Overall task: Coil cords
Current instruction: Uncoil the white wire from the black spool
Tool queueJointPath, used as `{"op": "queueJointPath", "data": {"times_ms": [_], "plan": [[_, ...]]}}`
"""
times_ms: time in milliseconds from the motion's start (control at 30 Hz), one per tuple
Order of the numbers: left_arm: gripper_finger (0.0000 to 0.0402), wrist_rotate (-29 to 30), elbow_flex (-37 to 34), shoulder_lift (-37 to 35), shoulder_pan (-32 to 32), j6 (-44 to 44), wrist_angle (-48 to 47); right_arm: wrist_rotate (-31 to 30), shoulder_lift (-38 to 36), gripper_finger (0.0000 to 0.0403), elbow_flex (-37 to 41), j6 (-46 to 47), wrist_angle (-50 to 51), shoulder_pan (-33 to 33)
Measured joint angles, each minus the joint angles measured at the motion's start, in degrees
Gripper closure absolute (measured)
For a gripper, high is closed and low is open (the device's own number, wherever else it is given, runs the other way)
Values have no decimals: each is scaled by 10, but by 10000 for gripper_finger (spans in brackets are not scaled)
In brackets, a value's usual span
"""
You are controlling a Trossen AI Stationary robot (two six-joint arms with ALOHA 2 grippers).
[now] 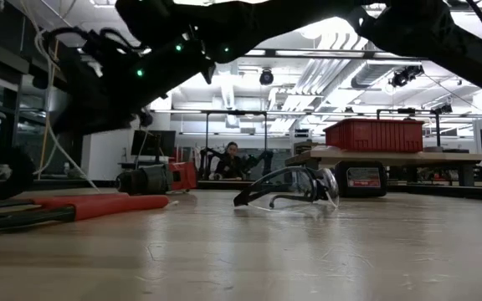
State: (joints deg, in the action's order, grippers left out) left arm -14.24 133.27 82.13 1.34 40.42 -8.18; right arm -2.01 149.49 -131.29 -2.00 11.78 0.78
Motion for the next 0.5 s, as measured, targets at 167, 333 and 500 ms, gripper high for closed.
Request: {"op": "queueJointPath", "data": {"times_ms": [167, 333, 500], "plan": [[401, 0, 0, 0, 0, 0, -1, -23, 0, 250, -1, -15, -10, -2], [401, 1, 0, 0, 0, -1, -1, -8, 1, 250, -1, -25, -26, -4], [401, 5, 0, 0, 0, -1, -1, -8, 1, 252, -1, -25, -57, -4]]}}
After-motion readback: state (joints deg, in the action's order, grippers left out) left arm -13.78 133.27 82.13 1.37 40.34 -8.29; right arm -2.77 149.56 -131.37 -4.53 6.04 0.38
